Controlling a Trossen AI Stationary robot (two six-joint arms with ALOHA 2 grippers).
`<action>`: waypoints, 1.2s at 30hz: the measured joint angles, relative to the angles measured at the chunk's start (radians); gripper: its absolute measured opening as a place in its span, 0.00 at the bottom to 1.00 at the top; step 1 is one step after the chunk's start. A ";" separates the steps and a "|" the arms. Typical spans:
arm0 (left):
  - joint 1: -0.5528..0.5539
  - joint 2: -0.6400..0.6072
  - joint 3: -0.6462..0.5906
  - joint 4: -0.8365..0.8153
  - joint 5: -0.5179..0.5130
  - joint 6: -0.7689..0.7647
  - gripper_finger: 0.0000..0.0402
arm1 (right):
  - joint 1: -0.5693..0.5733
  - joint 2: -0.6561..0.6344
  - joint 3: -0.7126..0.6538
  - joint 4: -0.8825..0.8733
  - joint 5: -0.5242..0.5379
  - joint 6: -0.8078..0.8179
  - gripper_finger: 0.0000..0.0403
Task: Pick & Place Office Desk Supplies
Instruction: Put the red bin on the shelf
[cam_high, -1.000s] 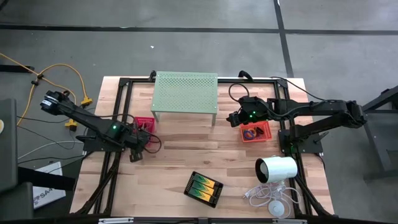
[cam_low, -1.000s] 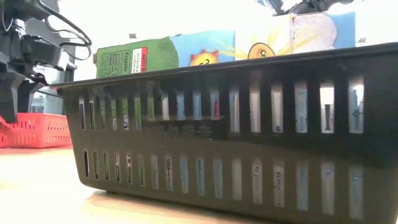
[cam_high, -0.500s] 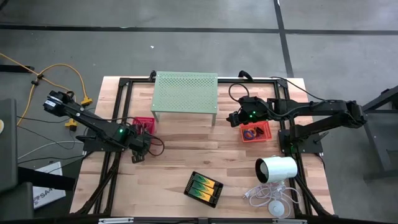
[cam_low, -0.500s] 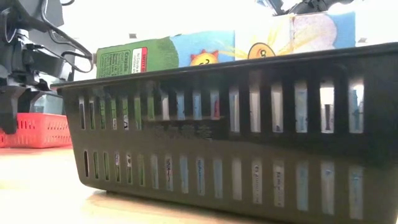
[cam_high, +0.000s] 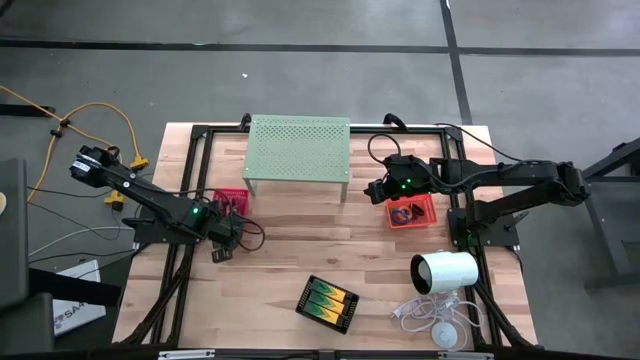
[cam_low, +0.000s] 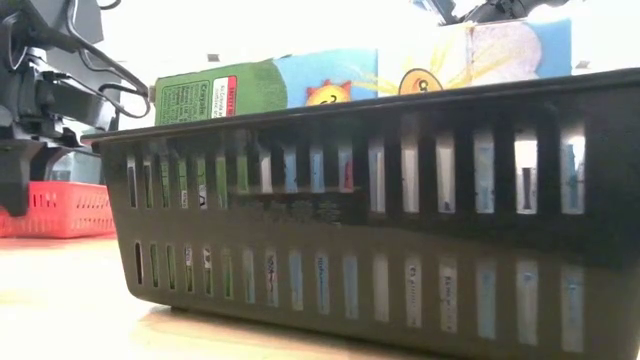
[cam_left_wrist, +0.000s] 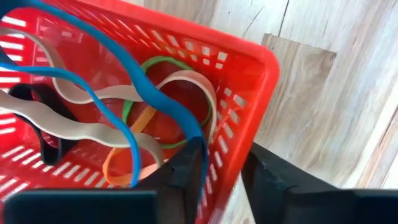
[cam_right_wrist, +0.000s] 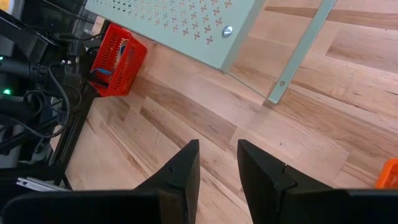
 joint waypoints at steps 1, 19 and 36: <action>0.000 0.000 0.000 0.001 0.000 0.000 0.22 | 0.000 0.000 0.000 0.000 0.000 0.000 0.24; 0.000 0.000 0.002 0.008 0.006 -0.013 0.00 | 0.000 0.000 0.000 0.000 0.000 0.000 0.24; -0.045 0.014 0.125 0.012 0.069 -0.021 0.00 | 0.000 0.000 0.000 0.000 0.000 0.000 0.24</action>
